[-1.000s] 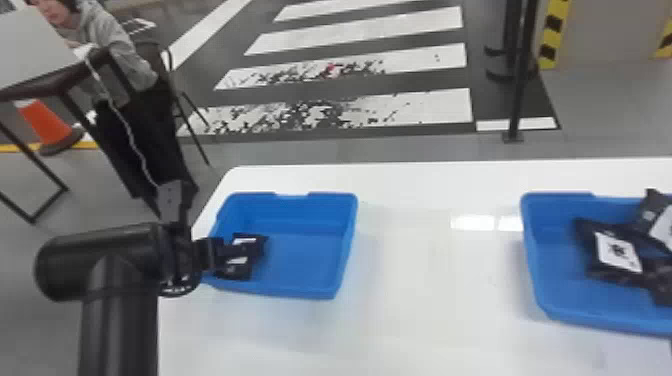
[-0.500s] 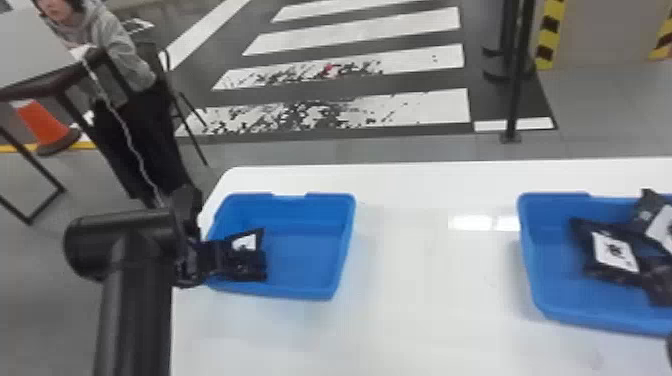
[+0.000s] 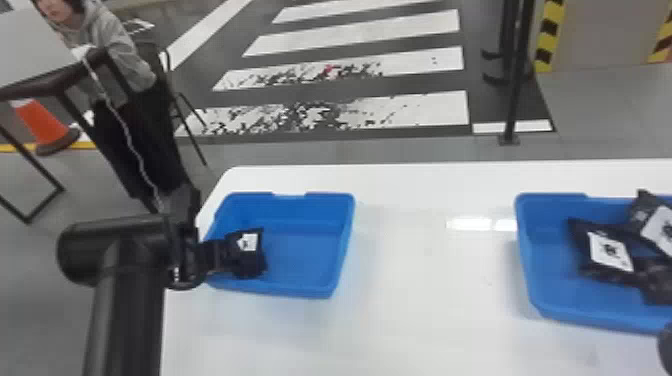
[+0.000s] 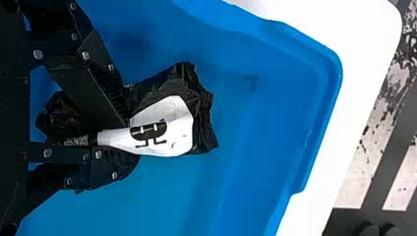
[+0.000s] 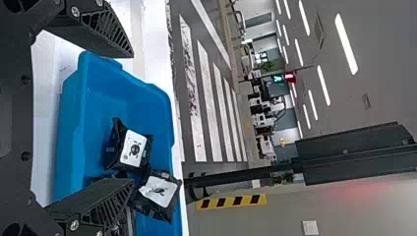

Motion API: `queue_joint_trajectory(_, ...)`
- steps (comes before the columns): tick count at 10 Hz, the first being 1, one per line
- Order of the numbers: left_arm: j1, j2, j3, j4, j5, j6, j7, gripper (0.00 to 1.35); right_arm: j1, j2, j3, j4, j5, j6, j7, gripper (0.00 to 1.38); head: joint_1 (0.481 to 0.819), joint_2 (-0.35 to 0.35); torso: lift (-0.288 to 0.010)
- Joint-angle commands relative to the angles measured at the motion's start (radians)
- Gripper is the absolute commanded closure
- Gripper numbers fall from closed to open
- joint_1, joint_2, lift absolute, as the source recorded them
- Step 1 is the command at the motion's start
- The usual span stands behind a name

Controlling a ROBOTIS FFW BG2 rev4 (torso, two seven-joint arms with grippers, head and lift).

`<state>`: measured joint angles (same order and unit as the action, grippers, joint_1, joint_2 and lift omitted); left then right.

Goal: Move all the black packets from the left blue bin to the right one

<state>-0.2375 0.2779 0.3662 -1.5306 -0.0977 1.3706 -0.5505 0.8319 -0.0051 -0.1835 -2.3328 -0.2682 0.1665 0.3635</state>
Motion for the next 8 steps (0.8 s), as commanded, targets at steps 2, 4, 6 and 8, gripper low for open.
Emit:
queue_joint_trajectory(2, 0.078, -0.008, -0.001, -0.164, 0.082, -0.023, -0.013, 1.21, -0.005, -0.001, 0.0, -0.002, -0.003, 0.0, 0.0, 0.13, 0.695, 0.276, -0.154)
queue_joint_trajectory(4, 0.156, -0.019, -0.003, -0.343, 0.173, -0.033, -0.025, 1.21, -0.02, -0.007, 0.0, -0.005, -0.007, 0.005, 0.0, 0.13, 0.695, 0.24, -0.154)
queue_joint_trajectory(6, 0.215, -0.037, -0.029, -0.503, 0.241, -0.058, -0.034, 1.21, -0.051, -0.01, 0.004, -0.005, -0.013, 0.018, 0.008, 0.13, 0.695, 0.201, -0.154)
queue_joint_trajectory(8, 0.259, -0.04, -0.055, -0.601, 0.307, -0.062, -0.045, 1.21, -0.083, -0.012, 0.012, 0.005, -0.015, 0.018, 0.017, 0.13, 0.695, 0.137, -0.154)
